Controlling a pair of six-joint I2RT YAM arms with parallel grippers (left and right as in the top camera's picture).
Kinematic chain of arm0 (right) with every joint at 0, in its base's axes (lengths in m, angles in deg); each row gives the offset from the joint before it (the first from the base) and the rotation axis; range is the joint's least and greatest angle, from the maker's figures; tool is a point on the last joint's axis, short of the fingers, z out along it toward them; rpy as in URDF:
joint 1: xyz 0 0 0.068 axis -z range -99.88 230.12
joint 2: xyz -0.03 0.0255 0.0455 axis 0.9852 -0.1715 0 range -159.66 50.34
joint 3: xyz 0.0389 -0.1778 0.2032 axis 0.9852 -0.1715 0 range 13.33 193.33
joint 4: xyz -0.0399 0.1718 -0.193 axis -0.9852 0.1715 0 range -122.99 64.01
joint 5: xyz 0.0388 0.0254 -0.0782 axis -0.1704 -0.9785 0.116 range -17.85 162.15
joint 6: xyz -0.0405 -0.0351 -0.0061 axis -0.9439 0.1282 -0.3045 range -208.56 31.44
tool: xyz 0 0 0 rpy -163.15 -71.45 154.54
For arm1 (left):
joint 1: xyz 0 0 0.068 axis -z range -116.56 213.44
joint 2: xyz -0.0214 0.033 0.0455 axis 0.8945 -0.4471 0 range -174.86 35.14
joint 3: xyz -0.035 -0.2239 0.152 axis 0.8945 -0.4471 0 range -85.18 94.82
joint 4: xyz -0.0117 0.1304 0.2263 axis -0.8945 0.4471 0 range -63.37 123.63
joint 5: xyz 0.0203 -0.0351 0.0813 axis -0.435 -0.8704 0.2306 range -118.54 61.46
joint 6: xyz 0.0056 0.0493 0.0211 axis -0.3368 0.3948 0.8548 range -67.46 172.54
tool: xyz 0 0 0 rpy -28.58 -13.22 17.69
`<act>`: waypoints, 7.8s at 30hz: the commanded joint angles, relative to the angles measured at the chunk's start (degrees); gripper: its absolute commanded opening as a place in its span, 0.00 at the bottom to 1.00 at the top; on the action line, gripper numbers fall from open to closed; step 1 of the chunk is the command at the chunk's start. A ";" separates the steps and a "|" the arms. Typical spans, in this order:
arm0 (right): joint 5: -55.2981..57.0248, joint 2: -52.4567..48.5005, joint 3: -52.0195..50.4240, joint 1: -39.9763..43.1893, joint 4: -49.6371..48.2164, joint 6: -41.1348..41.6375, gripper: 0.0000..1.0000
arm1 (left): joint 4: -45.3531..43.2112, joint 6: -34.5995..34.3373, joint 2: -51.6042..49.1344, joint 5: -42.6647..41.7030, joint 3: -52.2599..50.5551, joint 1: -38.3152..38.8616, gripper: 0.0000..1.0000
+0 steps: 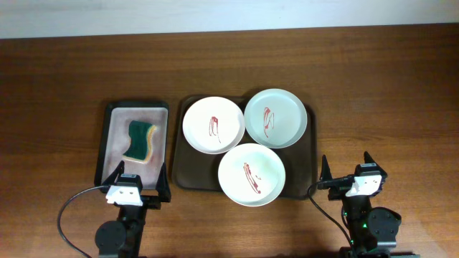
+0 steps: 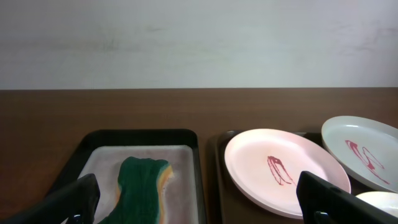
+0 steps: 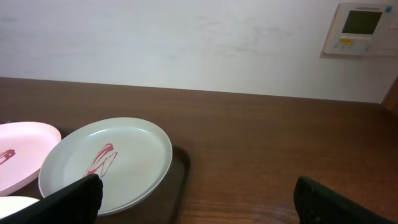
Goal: Clean dirty plates on tray and stack at the side
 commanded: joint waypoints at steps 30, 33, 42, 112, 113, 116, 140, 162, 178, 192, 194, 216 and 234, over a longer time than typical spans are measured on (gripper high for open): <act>-0.15 0.22 -0.28 0.37 0.26 0.20 0.99 | -0.17 0.87 0.28 -0.22 -0.13 0.22 0.99; -0.15 0.22 -0.28 0.37 0.26 0.20 0.99 | -0.17 0.87 0.28 -0.22 -0.13 0.22 0.99; -0.17 0.22 -0.28 0.37 0.24 0.20 0.99 | 0.37 0.87 0.28 -0.20 1.51 0.22 0.99; -19.50 -56.02 57.16 0.28 53.16 12.46 0.99 | 37.51 -1.01 -92.28 4.94 67.54 -2.80 0.90; -19.50 -56.02 57.16 0.28 53.16 12.46 0.99 | 36.89 -1.01 -93.92 4.94 67.54 -2.80 0.90; -19.52 -56.02 57.16 0.28 53.20 12.46 0.99 | 35.01 -1.01 -98.64 5.68 67.54 -2.80 0.86; -19.50 -58.42 57.16 0.28 54.42 12.46 1.00 | 38.64 -1.09 -107.36 7.76 67.84 -2.75 0.00; -19.47 -88.91 57.16 -12.81 47.63 11.19 0.78 | 48.24 -2.34 -105.31 4.24 68.70 -2.73 0.31; -19.50 -100.80 57.16 -13.57 42.32 11.17 0.33 | 48.22 -2.36 -105.31 3.15 68.67 -2.73 0.00; -19.47 -100.80 57.16 -13.57 41.88 11.17 0.04 | 47.39 -2.36 -105.24 3.17 69.22 -2.80 0.00; -19.50 -100.80 57.16 -13.57 41.44 11.19 0.04 | 47.63 -2.34 -104.61 3.19 70.47 -2.80 0.00; -13.20 -100.78 57.22 -13.57 35.74 11.17 0.04 | 42.47 -2.32 -82.90 3.19 73.81 -2.64 0.00; -13.22 -100.78 57.22 -13.57 35.65 11.17 0.04 | 36.92 -2.32 -78.95 17.49 73.79 0.20 0.00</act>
